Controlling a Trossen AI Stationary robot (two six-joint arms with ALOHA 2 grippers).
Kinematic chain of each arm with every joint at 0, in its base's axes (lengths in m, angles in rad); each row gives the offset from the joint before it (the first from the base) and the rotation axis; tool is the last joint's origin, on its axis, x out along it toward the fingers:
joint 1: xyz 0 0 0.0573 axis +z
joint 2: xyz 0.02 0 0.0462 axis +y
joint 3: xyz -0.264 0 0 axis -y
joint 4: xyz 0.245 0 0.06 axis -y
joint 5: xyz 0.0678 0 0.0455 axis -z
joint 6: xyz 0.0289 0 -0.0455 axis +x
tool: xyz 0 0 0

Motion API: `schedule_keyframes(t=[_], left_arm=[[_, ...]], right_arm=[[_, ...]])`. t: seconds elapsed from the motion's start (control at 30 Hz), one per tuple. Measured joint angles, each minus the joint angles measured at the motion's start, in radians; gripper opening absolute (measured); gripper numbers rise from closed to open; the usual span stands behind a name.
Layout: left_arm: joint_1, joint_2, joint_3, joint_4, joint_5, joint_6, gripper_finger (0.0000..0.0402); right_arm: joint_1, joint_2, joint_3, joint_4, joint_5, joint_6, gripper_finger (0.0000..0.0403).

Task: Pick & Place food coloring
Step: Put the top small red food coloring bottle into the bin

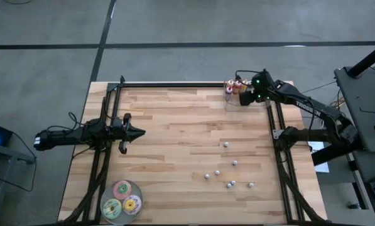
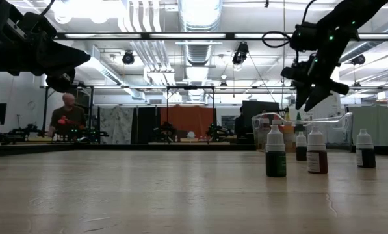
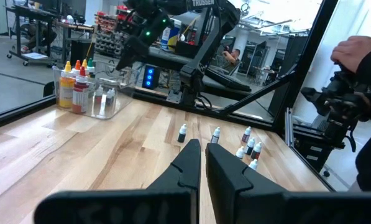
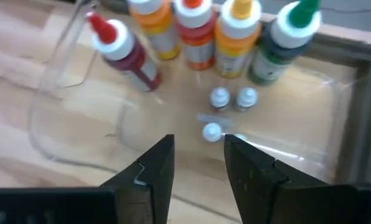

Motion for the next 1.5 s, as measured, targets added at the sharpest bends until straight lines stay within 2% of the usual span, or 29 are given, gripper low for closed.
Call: schedule_keyframes(t=[0.5,0.73,1.0,1.3,1.5], left_arm=[[0.0,0.0,0.0,0.0,0.0,0.0,0.0],[0.0,0.0,0.0,0.0,0.0,0.0,0.0],[0.0,0.0,0.0,0.0,0.0,0.0,0.0],[0.0,0.0,0.0,0.0,0.0,0.0,0.0],[0.0,0.0,0.0,0.0,0.0,0.0,0.0]], right_arm=[[0.118,-0.001,0.0,-0.002,-0.076,-0.161,0.0104],[0.224,-0.001,0.0,-0.001,-0.138,-0.175,0.0087],[0.381,-0.001,0.007,0.021,-0.138,-0.173,0.0064],[0.544,-0.001,0.11,0.024,-0.138,-0.176,0.0044],[0.618,-0.001,0.182,-0.047,-0.138,-0.177,0.0044]])
